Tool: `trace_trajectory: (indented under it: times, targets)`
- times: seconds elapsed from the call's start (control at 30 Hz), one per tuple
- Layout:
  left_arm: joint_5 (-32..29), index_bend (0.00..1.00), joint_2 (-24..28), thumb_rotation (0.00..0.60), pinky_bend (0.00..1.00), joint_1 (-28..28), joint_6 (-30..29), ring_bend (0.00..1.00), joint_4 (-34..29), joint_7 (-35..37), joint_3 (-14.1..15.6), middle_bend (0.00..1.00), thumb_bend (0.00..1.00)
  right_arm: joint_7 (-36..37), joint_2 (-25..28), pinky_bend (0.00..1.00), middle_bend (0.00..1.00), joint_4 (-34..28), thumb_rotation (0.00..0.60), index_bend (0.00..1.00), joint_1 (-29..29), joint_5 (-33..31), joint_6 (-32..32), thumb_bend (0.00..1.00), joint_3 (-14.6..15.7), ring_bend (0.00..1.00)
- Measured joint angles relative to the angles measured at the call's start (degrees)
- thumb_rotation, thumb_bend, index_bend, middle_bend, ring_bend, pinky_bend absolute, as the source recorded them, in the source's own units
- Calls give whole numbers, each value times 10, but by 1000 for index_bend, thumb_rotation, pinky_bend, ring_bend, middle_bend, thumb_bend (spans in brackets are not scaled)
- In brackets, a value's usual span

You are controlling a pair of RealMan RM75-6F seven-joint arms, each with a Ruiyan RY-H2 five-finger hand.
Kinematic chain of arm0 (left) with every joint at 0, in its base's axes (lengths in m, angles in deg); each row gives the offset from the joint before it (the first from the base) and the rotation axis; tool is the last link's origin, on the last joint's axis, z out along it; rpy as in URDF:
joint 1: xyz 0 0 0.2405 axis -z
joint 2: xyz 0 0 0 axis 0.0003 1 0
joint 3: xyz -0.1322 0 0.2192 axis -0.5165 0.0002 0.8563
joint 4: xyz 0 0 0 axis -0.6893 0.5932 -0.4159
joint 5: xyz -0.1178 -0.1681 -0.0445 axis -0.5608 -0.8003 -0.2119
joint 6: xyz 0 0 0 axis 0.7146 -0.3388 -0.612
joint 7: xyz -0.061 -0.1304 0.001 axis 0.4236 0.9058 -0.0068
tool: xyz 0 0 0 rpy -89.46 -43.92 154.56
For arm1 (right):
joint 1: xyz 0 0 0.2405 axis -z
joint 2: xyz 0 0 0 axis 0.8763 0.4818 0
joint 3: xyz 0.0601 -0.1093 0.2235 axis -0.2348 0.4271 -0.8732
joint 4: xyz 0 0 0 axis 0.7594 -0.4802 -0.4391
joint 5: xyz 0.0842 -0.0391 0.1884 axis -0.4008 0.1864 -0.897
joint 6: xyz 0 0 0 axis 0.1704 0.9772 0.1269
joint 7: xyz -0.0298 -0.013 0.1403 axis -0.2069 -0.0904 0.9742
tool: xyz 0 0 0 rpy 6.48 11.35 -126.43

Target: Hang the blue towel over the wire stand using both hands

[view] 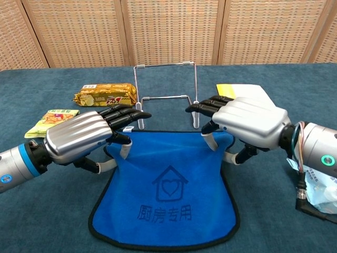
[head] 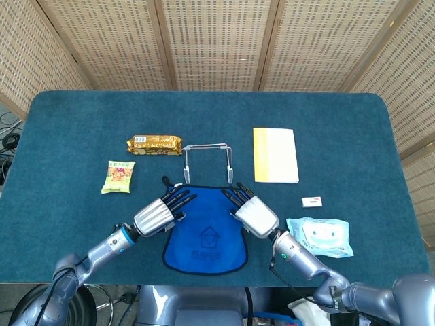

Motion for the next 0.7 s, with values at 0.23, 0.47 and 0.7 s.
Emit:
trace_trajectory:
  times: [0.23, 0.47, 0.7]
  targets:
    - [-14, 698, 7, 600, 0, 4, -37, 0, -8, 10, -17, 0, 440, 3, 25, 54, 58, -35, 600, 684, -1, 7, -21, 517, -14, 0]
    - [-37, 698, 32, 600, 0, 19, -87, 0, -38, 11, -48, 0, 440, -2, 68, 54, 58, -106, 600, 684, -8, 0, -32, 517, -47, 0]
    - [-58, 698, 66, 600, 0, 35, -112, 0, -97, 1, -81, 0, 439, -11, 104, 54, 58, -156, 600, 684, -14, -29, -29, 517, -79, 0]
